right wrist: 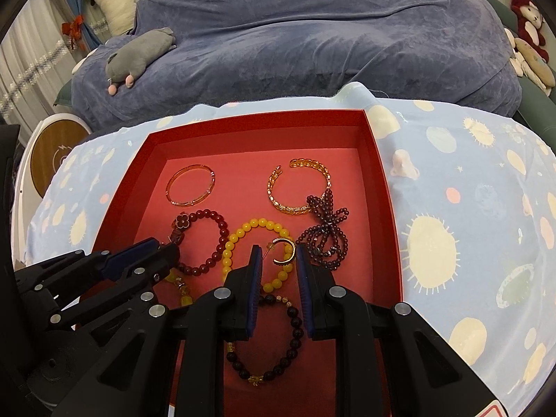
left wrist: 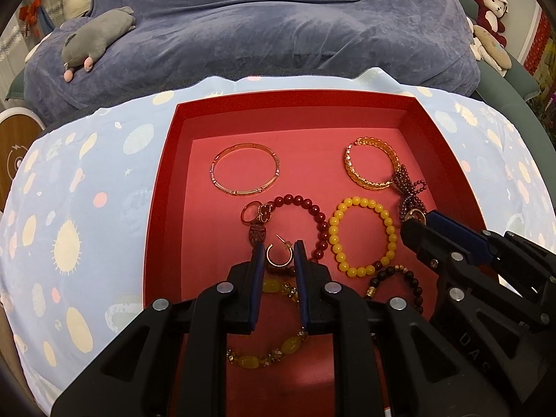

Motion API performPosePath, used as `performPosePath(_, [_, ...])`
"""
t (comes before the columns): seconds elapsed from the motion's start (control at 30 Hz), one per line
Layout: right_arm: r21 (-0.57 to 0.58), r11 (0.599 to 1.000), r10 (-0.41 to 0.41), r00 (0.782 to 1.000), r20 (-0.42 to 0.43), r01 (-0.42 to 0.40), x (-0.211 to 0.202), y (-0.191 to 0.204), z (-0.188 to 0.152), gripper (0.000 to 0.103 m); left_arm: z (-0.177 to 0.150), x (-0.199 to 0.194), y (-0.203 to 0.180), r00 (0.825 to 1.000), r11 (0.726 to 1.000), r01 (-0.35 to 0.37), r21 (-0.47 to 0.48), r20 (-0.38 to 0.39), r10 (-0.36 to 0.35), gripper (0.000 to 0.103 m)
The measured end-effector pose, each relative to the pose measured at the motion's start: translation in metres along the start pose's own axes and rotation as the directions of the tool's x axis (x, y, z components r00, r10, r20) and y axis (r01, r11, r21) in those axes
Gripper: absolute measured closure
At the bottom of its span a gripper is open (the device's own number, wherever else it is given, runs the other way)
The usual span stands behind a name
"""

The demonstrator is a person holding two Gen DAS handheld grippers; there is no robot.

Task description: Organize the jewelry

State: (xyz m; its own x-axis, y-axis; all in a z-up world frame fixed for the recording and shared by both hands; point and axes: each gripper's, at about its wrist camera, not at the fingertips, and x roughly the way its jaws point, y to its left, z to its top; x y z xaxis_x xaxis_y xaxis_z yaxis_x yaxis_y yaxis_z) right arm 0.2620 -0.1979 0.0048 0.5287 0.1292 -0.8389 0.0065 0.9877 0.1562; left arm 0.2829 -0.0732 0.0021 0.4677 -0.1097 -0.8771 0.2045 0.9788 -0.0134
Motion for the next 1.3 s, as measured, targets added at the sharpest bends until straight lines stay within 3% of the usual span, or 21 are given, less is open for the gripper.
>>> performPosePath(0.23, [0.004,1.000,-0.005,1.000,-0.006,0.005,0.001,0.000,-0.001,0.083,0.002,0.001,0.002,1.000,1.000,-0.005,-0.002,0.006,0.005,0.086])
performPosePath(0.4, [0.005,1.000,-0.007,1.000,0.000,0.007,-0.007,0.001,-0.001,0.080,0.002,-0.009,0.001,1.000,1.000,-0.015,-0.003,0.017,0.016,0.073])
performPosePath(0.7, [0.013,1.000,-0.025,0.999,0.030,0.025,-0.042,0.004,-0.010,0.076,-0.003,-0.043,-0.001,0.998,1.000,-0.022,-0.006,0.055,0.022,0.067])
performPosePath(1.2, [0.045,0.997,-0.068,0.996,0.062,0.065,-0.106,0.013,-0.061,0.071,-0.049,-0.102,-0.003,0.994,0.998,-0.059,-0.011,0.088,0.060,0.047])
performPosePath(1.3, [0.043,0.996,-0.084,0.994,0.066,0.081,-0.113,0.015,-0.071,0.065,-0.059,-0.109,-0.002,0.994,0.998,-0.064,-0.015,0.084,0.065,0.045])
